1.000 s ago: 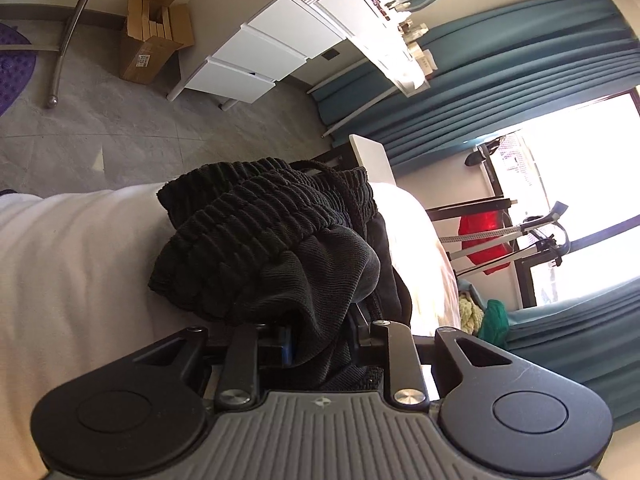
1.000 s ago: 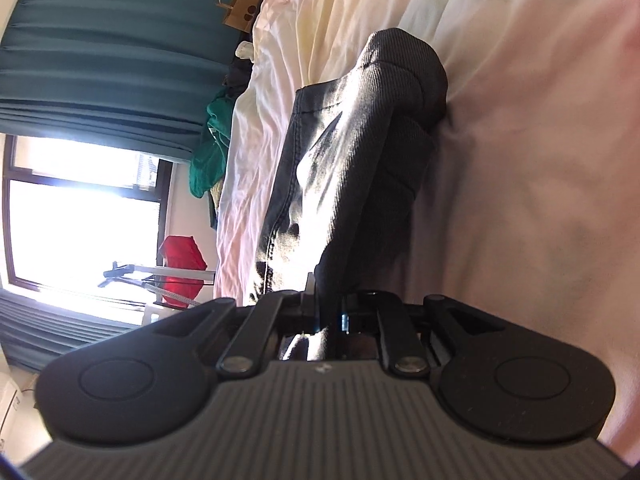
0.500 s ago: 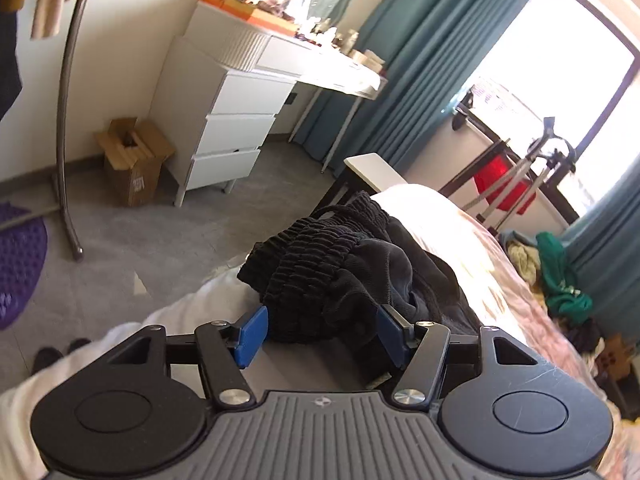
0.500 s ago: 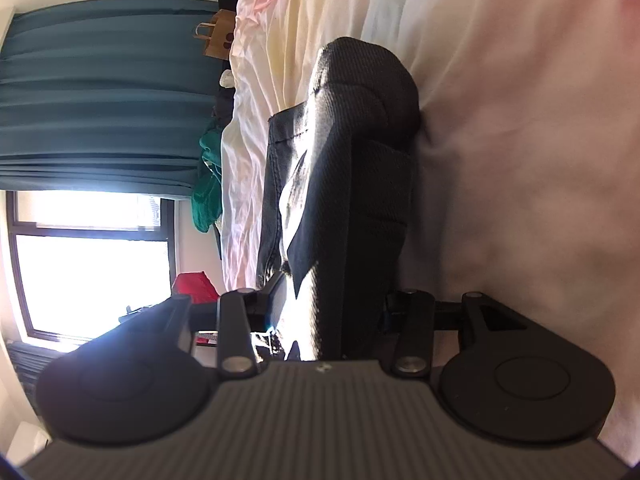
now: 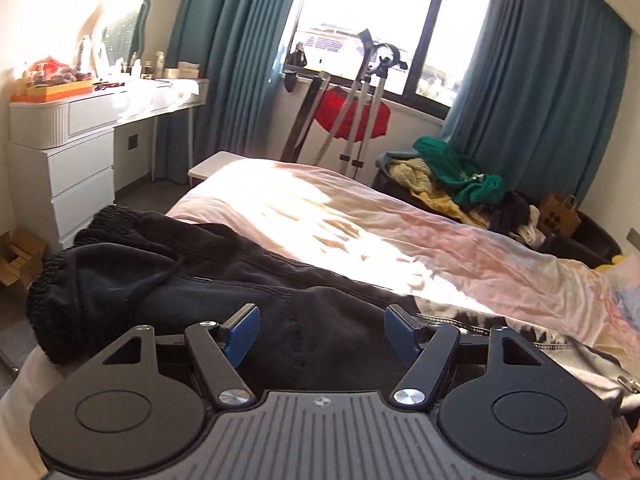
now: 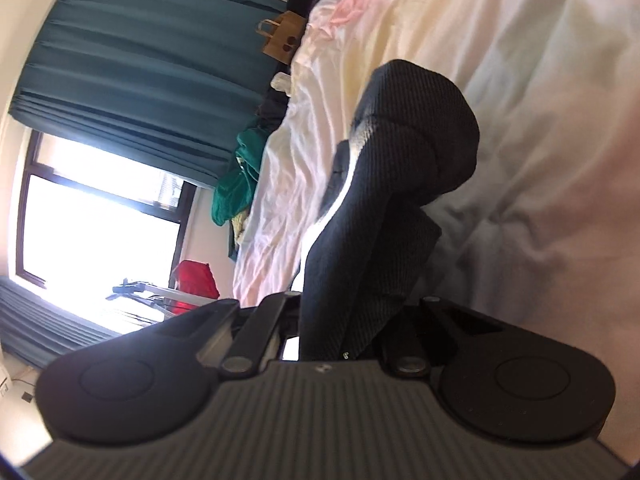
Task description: Fold clothes
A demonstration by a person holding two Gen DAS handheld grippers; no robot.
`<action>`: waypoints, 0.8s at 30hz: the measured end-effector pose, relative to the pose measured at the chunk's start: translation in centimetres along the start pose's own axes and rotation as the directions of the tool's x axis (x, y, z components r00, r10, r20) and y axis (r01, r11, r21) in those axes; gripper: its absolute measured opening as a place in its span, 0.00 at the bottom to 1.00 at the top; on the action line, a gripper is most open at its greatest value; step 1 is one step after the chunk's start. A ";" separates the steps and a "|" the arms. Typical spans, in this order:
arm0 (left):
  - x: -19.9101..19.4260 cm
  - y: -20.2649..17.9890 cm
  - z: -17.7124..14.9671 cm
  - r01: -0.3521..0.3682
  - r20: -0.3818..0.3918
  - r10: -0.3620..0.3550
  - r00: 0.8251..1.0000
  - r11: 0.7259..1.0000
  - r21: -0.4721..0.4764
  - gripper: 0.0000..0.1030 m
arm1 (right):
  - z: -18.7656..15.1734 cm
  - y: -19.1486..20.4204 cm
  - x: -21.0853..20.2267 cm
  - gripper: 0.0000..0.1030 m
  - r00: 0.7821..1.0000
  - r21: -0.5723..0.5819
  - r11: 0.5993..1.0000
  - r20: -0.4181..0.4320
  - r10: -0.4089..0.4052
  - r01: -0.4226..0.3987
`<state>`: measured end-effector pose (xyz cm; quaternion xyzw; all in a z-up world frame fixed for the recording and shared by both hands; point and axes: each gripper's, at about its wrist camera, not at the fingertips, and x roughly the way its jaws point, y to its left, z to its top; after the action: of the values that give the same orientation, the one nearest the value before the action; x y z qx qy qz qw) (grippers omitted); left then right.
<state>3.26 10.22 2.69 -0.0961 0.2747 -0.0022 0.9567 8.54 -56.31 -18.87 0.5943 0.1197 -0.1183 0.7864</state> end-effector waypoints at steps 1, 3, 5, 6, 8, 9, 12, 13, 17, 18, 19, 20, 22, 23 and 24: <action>0.9 -1.4 -0.6 -0.005 -0.011 0.005 1.000 1.000 0.028 0.70 | 0.3 0.3 -0.2 0.09 1.000 -0.009 1.000 0.010 0.014 -0.013; 3.0 -3.8 -1.8 -0.021 -0.036 0.025 0.999 0.995 0.095 0.70 | 0.8 -0.1 -0.3 0.09 1.000 0.004 1.000 0.002 0.031 -0.031; 4.8 -4.9 -2.9 -0.036 -0.043 0.043 0.998 0.987 0.157 0.70 | 1.3 -1.0 -0.3 0.09 1.000 0.014 1.000 -0.026 0.004 -0.004; 5.6 -5.3 -3.5 -0.049 -0.048 0.059 0.997 0.981 0.190 0.69 | 1.4 -1.8 -0.3 0.09 0.999 0.046 0.999 -0.038 -0.005 0.007; 7.2 -5.6 -4.7 -0.083 -0.050 0.098 0.994 0.966 0.244 0.69 | 1.6 -3.2 -0.3 0.09 0.998 0.105 0.994 -0.060 -0.022 0.028; 7.9 -5.6 -5.2 -0.101 -0.052 0.118 0.992 0.959 0.267 0.69 | 1.6 -3.2 -0.3 0.09 0.998 0.103 0.994 -0.059 -0.026 0.032; 10.3 -4.7 -6.2 -0.140 -0.091 0.175 0.980 0.943 0.303 0.69 | 1.5 -3.2 -0.2 0.09 0.998 0.096 0.994 -0.056 -0.038 0.043; 10.9 -4.3 -6.5 -0.144 -0.104 0.183 0.978 0.941 0.307 0.69 | 1.4 -3.2 -0.2 0.09 0.998 0.094 0.994 -0.055 -0.042 0.047; 11.9 -4.6 -7.5 -0.161 -0.114 0.214 0.970 0.919 0.361 0.71 | 1.3 -3.2 -0.1 0.09 0.997 0.085 0.994 -0.050 -0.058 0.063; 12.0 -4.8 -7.7 -0.165 -0.110 0.222 0.969 0.911 0.377 0.71 | 1.2 -3.2 -0.1 0.09 0.997 0.083 0.994 -0.049 -0.062 0.066; 12.1 -4.9 -7.9 -0.166 -0.109 0.224 0.969 0.907 0.386 0.72 | 1.2 -3.2 -0.1 0.09 0.997 0.081 0.994 -0.048 -0.066 0.070; 12.1 -4.8 -8.0 -0.165 -0.109 0.223 0.969 0.907 0.388 0.73 | 1.2 -3.1 -0.1 0.09 0.996 0.079 0.994 -0.047 -0.070 0.074; 12.2 -4.7 -8.2 -0.162 -0.108 0.220 0.969 0.905 0.393 0.73 | 1.1 -3.1 -0.1 0.09 0.996 0.075 0.994 -0.044 -0.078 0.082; 12.3 -4.7 -8.3 -0.161 -0.107 0.219 0.970 0.905 0.393 0.74 | 1.1 -3.1 -0.1 0.09 0.996 0.078 0.993 -0.043 -0.081 0.084; 12.3 -4.6 -8.4 -0.162 -0.104 0.219 0.970 0.904 0.395 0.74 | 1.1 -3.1 -0.1 0.11 0.996 0.082 0.993 -0.042 -0.082 0.086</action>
<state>9.48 3.42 -9.90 0.1206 0.3461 0.0308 0.9299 7.49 -58.17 -21.39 0.6235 0.1546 -0.1448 0.7526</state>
